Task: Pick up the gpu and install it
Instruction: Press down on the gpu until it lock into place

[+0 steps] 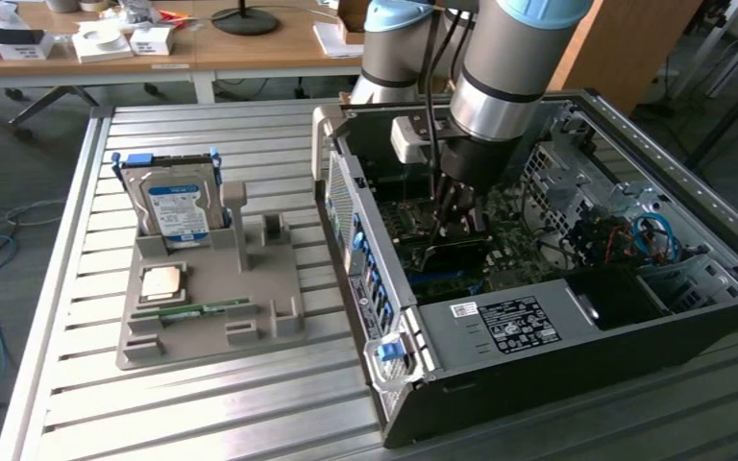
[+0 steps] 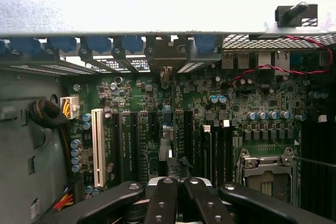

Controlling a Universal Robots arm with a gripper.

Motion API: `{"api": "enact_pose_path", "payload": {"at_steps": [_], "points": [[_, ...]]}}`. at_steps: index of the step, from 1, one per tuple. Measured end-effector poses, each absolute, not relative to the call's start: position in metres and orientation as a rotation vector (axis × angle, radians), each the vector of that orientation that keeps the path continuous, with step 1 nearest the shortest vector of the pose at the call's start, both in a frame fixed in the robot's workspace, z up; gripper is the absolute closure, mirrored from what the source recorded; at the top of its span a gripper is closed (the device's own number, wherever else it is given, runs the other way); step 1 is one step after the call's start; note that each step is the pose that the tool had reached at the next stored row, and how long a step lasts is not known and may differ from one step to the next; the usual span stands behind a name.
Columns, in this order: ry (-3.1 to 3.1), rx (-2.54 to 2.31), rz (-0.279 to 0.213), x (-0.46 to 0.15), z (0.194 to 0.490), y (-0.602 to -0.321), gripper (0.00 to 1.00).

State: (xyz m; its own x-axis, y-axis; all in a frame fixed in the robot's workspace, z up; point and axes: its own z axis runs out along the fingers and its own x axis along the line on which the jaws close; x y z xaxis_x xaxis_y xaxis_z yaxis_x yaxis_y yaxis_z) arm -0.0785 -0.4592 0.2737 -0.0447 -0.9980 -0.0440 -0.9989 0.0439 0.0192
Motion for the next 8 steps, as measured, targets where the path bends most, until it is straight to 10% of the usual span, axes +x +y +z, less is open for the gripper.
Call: {"api": "enact_pose_path", "payload": {"at_steps": [8], "points": [[2.256,-2.158,0.069,-0.0785,0.2724,-0.4592,0.89]]}}
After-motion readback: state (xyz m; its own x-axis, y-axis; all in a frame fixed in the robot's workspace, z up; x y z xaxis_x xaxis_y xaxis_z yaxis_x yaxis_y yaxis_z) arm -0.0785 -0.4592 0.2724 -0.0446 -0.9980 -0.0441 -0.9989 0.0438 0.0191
